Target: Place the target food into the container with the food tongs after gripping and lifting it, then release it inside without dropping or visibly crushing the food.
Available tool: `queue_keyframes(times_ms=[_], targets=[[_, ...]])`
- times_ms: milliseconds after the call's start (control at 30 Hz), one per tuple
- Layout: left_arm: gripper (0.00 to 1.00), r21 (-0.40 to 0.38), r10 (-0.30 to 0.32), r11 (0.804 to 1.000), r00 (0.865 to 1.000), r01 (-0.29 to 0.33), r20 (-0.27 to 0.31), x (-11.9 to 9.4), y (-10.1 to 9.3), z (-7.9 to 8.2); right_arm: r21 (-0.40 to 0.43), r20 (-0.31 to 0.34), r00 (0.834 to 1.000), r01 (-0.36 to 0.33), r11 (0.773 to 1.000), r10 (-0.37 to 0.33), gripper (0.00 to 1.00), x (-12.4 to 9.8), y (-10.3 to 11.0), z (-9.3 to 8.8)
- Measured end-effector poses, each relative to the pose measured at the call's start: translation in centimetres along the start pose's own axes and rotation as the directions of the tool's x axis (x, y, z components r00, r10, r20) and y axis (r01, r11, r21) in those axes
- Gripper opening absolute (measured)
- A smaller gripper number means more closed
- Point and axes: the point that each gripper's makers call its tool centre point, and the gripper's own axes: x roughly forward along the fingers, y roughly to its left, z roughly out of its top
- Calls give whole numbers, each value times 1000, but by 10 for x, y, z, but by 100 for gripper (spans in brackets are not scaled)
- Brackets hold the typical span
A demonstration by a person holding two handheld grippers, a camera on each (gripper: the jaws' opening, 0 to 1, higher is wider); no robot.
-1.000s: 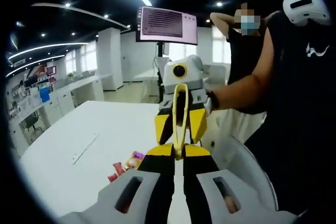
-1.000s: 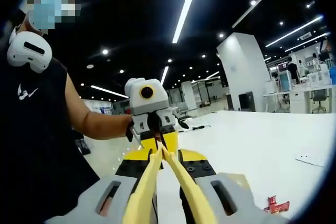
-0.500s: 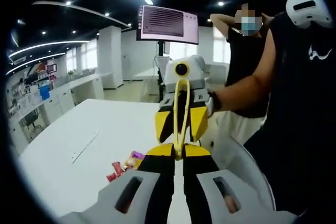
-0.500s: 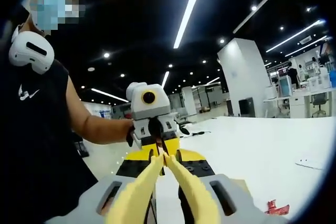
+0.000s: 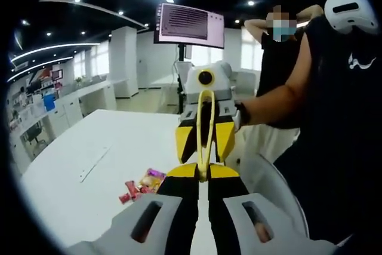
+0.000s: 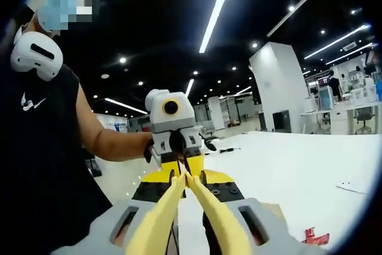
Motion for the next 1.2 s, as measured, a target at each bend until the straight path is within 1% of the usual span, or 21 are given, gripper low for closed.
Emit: queue_keyframes(times_ms=[133,167,233,300,367,433,467,500,567,600,633,667,767,800,867,967,1000,1033,1100,1133,1200], targets=[[0,2,-2,1000,1000,2,3,-4,1,1,4,9,1000,0,1000,0,17,3,1,2],[0,1,-3,1000,1000,3,-4,-5,1,0,3,0,1000,-1,1000,1,17,5,2,1],[0,-7,-7,1000,1000,7,2,-6,1,-1,9,10,1000,-1,1000,1,17,5,2,2],[0,-5,-3,1000,1000,3,-1,-6,1,-2,14,6,1000,3,1000,-3,16,6,2,0],[0,-1,6,1000,1000,-6,1,-6,2,-3,0,-8,1000,6,1000,-6,16,6,3,-2],[2,0,7,1000,1000,-7,13,-6,1,-1,22,-2,1000,3,1000,-3,16,5,1,0],[6,7,20,1000,1000,-21,19,-6,3,0,22,-2,1000,5,1000,-5,17,5,0,0],[11,30,39,999,999,-40,27,-5,6,1,19,0,1000,11,1000,-11,19,4,0,1],[14,38,33,999,999,-34,37,-5,4,1,3,-12,1000,10,1000,-10,20,3,-1,3],[17,43,33,998,998,-35,45,-5,4,2,-13,-21,1000,20,1000,-20,21,3,-3,4],[23,42,35,998,998,-37,48,-5,4,3,-13,-23,999,22,1000,-23,21,2,-4,6],[34,41,42,998,998,-44,53,-5,4,4,-20,-28,999,20,1000,-21,22,2,-4,7],[57,39,81,996,993,-85,88,-7,11,11,-54,-33,998,44,998,-46,23,-4,-11,12],[62,37,89,995,992,-92,92,-7,12,12,-57,-34,998,47,997,-49,23,-5,-13,14],[69,33,116,992,989,-120,97,-11,18,12,-63,-28,998,62,996,-64,24,-9,-17,17],[82,10,159,987,983,-161,97,-18,27,5,-115,-63,992,99,988,-106,25,-16,-28,15],[86,6,187,982,977,-189,103,-22,32,2,-115,-77,991,99,988,-108,25,-18,-30,13],[91,4,203,979,974,-205,103,-24,35,-1,-121,-86,990,103,987,-114,26,-20,-32,12],[95,-16,227,974,969,-226,100,-30,38,-8,-141,-109,985,121,983,-137,26,-26,-37,9],[97,-28,239,971,965,-237,110,-34,40,-10,-144,-113,984,123,982,-139,26,-29,-39,9],[99,-42,255,967,960,-251,113,-39,42,-15,-166,-129,979,135,977,-157,27,-34,-43,8]])
